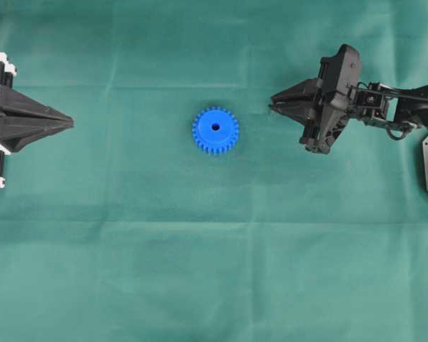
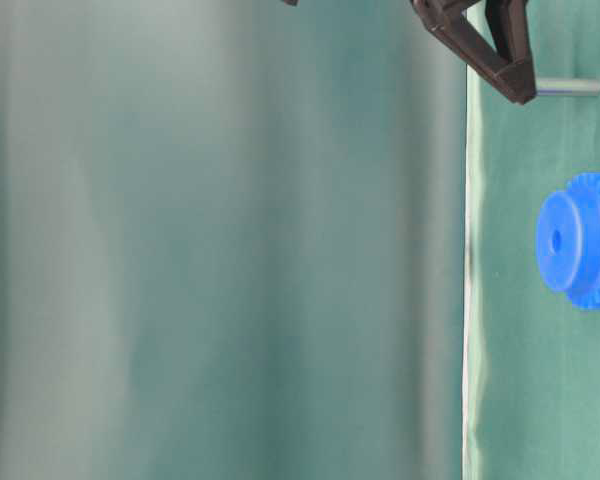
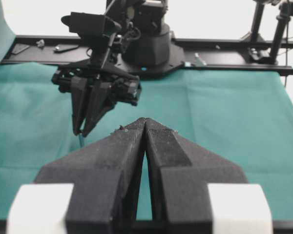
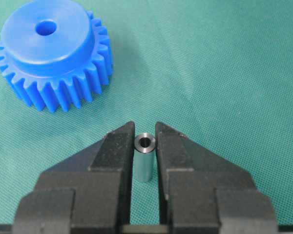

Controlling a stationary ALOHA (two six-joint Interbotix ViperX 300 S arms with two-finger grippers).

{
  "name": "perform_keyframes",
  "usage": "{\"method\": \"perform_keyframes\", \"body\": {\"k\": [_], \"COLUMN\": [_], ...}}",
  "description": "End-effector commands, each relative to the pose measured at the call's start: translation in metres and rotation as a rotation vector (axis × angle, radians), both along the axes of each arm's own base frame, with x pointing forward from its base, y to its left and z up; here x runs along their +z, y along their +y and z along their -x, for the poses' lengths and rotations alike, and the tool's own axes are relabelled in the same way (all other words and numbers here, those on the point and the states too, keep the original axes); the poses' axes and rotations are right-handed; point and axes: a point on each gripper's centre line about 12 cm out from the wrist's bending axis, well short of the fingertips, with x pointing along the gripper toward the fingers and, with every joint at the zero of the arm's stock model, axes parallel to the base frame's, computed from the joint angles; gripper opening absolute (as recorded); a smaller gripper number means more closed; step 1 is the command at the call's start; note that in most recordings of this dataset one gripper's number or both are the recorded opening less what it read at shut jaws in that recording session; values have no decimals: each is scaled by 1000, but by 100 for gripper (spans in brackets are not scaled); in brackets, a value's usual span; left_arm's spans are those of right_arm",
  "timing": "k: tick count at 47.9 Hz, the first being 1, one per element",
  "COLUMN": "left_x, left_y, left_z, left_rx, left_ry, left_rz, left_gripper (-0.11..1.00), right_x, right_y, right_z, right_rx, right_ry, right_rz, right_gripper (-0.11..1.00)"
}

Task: Insert the shaft placed at a random location into the center hole of the medium gear at another random location.
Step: 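Close the right gripper on the silver shaft and lift it upright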

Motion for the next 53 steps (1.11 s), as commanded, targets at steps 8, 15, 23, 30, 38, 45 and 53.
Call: {"method": "perform_keyframes", "body": {"k": [8, 15, 23, 30, 38, 45, 53], "left_x": [8, 8, 7, 7, 7, 7, 7], "left_y": [0, 1, 0, 0, 1, 1, 1], "left_z": [-1, -2, -2, -2, -2, -3, -3], "left_rx": [1, 2, 0, 0, 2, 2, 2], "left_ry": [-21, -23, -20, -17, -15, -17, -17], "left_rz": [-5, -5, -5, -5, -5, -5, -5], "left_gripper": [0, 0, 0, 0, 0, 0, 0], "right_x": [40, 59, 68, 67, 68, 69, 70], "right_y": [-3, -2, -2, -2, -2, 0, 3], "right_z": [-6, -5, -5, -6, -6, -11, -29], "right_rx": [1, 5, 6, 5, 5, 15, 40], "right_ry": [-66, -61, -67, -66, -67, -75, -81], "right_rz": [25, 26, 26, 26, 26, 28, 29], "right_gripper": [13, 13, 13, 13, 13, 13, 13]}}
